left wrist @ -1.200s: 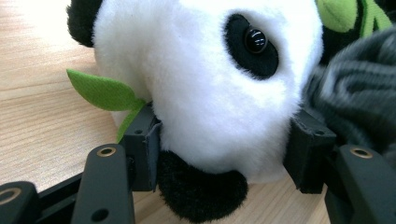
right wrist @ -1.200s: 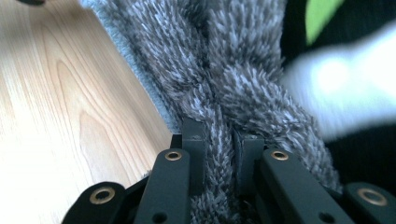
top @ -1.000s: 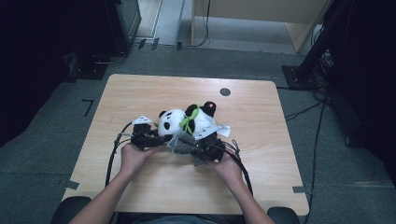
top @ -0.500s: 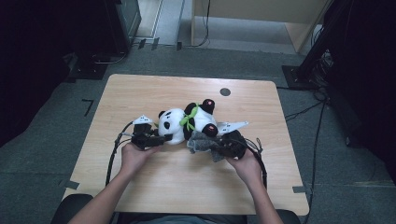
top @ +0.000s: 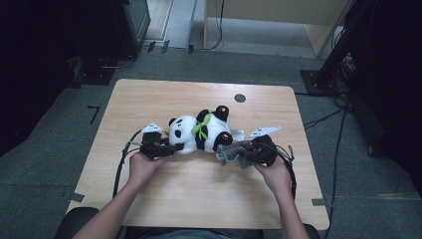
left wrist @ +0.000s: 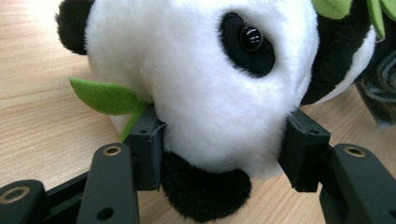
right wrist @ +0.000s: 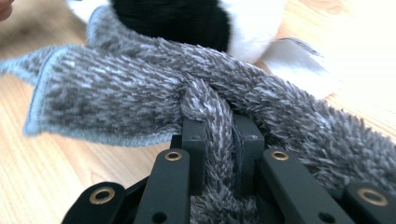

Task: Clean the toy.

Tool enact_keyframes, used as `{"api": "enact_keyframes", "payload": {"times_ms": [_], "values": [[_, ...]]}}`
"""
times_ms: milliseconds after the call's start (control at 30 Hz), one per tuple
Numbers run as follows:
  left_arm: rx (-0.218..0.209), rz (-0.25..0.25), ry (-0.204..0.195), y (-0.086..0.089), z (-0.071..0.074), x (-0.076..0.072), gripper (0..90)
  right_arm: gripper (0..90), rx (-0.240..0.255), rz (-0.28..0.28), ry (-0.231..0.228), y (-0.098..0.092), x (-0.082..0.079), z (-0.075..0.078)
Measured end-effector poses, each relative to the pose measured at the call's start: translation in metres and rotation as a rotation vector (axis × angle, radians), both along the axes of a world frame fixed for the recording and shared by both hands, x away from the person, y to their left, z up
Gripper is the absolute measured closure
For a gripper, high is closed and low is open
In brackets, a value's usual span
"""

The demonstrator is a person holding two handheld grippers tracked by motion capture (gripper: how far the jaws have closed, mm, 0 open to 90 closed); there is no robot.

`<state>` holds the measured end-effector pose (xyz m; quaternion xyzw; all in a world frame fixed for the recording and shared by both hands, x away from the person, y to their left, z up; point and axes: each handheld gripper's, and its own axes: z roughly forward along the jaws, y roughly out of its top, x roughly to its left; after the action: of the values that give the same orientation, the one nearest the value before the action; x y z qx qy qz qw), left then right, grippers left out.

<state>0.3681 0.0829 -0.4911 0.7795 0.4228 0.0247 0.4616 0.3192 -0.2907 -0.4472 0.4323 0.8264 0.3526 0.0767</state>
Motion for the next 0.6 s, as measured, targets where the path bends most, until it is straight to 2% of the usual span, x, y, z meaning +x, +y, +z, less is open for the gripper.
{"api": "enact_keyframes", "payload": {"times_ms": [167, 367, 467, 533, 600], "values": [[-0.008, 0.002, 0.003, 0.001, 0.000, 0.001, 42.2, 79.8, 0.003, -0.045, -0.008, -0.011, 0.004, 0.000], [-0.012, 0.006, -0.003, 0.005, 0.001, 0.002, 42.1, 79.9, -0.006, -0.130, -0.050, -0.028, 0.011, 0.004], [-0.005, 0.006, -0.010, 0.005, 0.002, 0.001, 41.9, 79.7, 0.038, -0.183, -0.062, -0.039, 0.015, 0.006], [-0.009, 0.010, -0.009, 0.005, 0.002, 0.001, 41.8, 79.8, 0.061, -0.185, -0.053, -0.042, 0.017, 0.005], [-0.013, 0.011, -0.008, 0.005, 0.001, 0.001, 41.7, 79.8, 0.047, -0.185, -0.060, -0.043, 0.020, 0.003]]}}
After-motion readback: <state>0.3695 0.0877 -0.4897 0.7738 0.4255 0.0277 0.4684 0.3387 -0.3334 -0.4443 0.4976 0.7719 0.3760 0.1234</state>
